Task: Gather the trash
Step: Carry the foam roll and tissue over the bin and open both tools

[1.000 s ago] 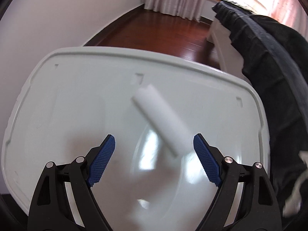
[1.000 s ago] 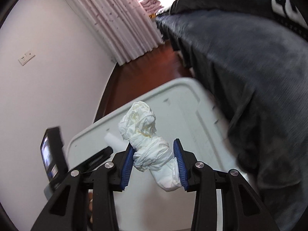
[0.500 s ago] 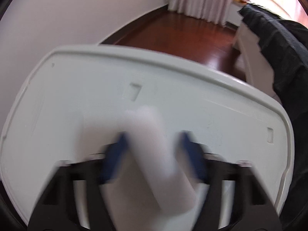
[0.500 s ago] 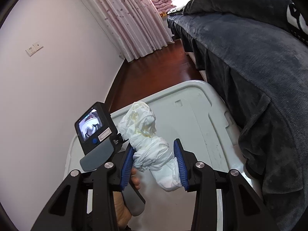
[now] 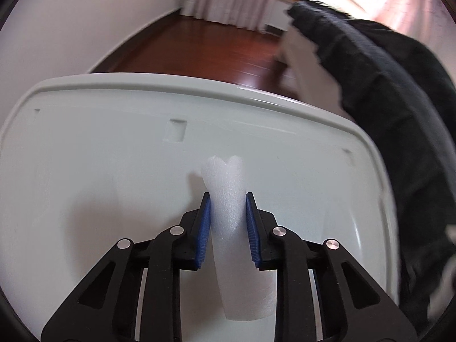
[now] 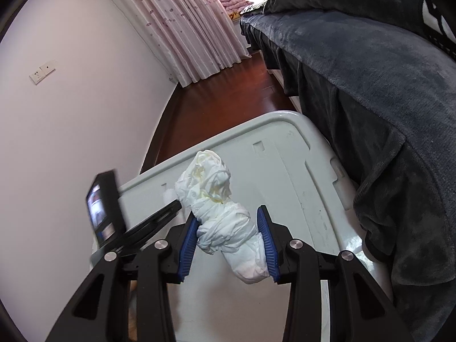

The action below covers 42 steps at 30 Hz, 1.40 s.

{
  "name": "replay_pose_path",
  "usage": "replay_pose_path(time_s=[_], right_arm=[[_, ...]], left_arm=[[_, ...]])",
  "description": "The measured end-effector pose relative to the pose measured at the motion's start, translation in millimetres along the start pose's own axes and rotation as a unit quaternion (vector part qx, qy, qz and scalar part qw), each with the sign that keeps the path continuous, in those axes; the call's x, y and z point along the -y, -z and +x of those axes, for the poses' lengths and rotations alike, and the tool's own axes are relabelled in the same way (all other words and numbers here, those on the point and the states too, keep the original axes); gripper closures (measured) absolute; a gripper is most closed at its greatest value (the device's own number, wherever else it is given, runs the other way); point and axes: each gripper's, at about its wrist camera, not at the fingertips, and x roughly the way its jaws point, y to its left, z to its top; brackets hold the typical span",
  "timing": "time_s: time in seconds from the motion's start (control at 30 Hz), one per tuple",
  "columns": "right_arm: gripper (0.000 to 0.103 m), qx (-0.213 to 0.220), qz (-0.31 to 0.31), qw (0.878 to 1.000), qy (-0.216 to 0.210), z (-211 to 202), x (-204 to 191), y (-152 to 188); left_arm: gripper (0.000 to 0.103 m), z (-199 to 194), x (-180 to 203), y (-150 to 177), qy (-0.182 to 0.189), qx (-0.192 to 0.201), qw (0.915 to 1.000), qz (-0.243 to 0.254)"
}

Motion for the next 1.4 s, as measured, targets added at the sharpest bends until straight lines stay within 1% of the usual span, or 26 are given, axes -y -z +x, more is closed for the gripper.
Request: replay_pose_path(time_s=[0.07,0.17,0.37,0.47,0.53,0.7,0.87,0.97,1.13,1.2,1.27,1.4], right_arm=[[0.062,-0.004,-0.005,1.000,0.000,1.8,-3.1,0.9],[0.062,-0.013,-0.007,1.000,-0.003,6.8,-8.8,2.7],[0.062,-0.026,-0.036,0.999,-0.001,19.4,-31.0,13.0],[0.062,-0.038,-0.061,0.997,0.007,27.5,-43.7,24.3],[0.062,-0.043,-0.075,0.996,0.011,30.1,-49.6,33.0],[0.062,-0.026,-0.122,0.992,0.025,19.6,-65.2,62.3],[0.062,-0.019,-0.137,0.990,0.018,-14.9,-66.3,105.2],[0.062,-0.018,-0.151,0.988,0.023,-40.1,-68.3,133.5],[0.062,-0.027,-0.162,0.986,0.015,-77.0,-73.6,187.5],[0.062,-0.038,-0.173,0.984,0.006,-88.5,-79.1,209.8],[0.062,-0.044,-0.181,0.982,0.001,-94.8,-82.8,224.1],[0.062,-0.054,-0.198,0.979,-0.004,-107.4,-89.4,252.9]], left_arm=[[0.080,-16.5,-7.0,6.6,0.009,0.007,0.9996,0.025],[0.080,-46.4,-16.2,20.7,0.007,0.015,0.9985,0.053],[0.080,-111.0,-24.4,57.8,-0.017,0.028,0.9942,0.102],[0.080,-148.4,-28.1,81.7,-0.026,0.034,0.9929,0.111],[0.080,-164.2,-28.9,94.1,-0.030,0.037,0.9923,0.115],[0.080,-199.1,-32.3,128.3,-0.042,0.041,0.9913,0.118],[0.080,-220.6,-33.7,162.9,-0.044,0.045,0.9906,0.121],[0.080,-225.0,-33.2,179.8,-0.044,0.044,0.9902,0.125],[0.080,-229.4,-40.3,210.5,-0.034,0.024,0.9913,0.124],[0.080,-231.2,-43.1,223.5,-0.033,0.018,0.9910,0.129],[0.080,-232.3,-44.2,235.8,-0.033,0.011,0.9902,0.135],[0.080,-233.4,-50.5,264.1,-0.025,-0.014,0.9896,0.141]])
